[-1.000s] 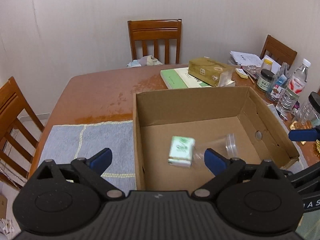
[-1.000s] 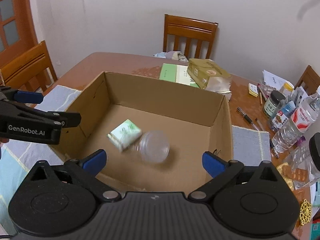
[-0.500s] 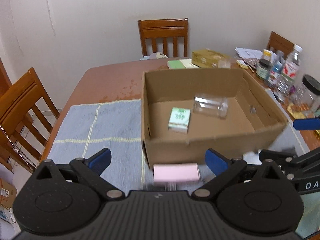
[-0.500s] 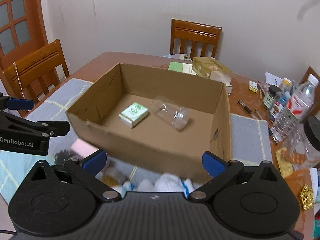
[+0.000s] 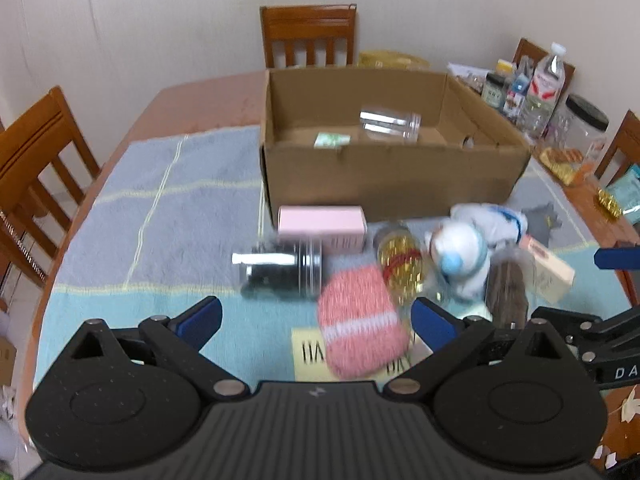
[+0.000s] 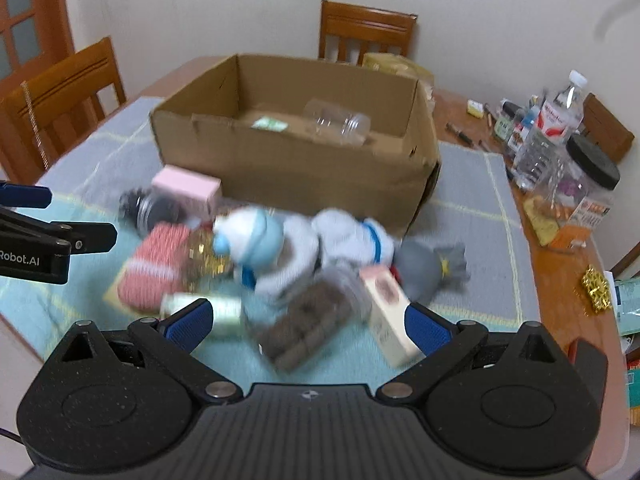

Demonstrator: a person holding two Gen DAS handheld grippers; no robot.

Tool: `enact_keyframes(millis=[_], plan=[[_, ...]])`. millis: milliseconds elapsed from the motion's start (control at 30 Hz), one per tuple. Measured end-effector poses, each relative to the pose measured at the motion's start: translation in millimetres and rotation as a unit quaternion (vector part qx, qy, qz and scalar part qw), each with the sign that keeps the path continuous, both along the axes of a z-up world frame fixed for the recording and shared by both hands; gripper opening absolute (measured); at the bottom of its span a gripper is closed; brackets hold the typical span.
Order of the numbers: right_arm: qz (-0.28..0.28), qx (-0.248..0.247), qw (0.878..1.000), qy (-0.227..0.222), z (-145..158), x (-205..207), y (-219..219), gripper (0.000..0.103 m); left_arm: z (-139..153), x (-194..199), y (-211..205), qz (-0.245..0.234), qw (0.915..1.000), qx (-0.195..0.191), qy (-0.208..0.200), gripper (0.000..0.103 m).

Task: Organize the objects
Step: 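Grasp the blue knit sock with the left gripper while right approaches the cookie jar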

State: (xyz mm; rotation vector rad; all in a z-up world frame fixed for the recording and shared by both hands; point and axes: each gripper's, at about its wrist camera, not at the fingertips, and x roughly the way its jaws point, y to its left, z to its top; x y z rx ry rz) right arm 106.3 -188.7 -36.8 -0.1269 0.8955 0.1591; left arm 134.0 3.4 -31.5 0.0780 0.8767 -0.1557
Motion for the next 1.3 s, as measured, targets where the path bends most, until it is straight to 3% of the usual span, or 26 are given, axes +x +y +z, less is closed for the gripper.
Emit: enact_keyframes(millis=[133,300,700,900,1300], plan=[[0.039,-0.001,0.999,-0.002,-7,-2,-8,0.103,-1,-10,-2,0.02,0.9998,-0.009,0.0,0.101],[0.084,0.017,0.996,0.009,-14,13,-19,0.103,-7,-21,-12,0.079,0.9967,-0.017,0.002,0.101],[0.199,0.049,0.979,0.023,-28,59,-31,0.103,-26,-54,-29,0.194,0.9803,-0.025,0.024,0.101],[0.221,0.061,0.972,0.045,-39,66,-26,0.103,-32,-68,-32,0.208,0.9773,-0.029,0.025,0.101],[0.256,0.036,0.963,0.07,-45,32,-21,0.103,-58,-64,-31,0.193,0.9799,-0.025,0.046,0.101]])
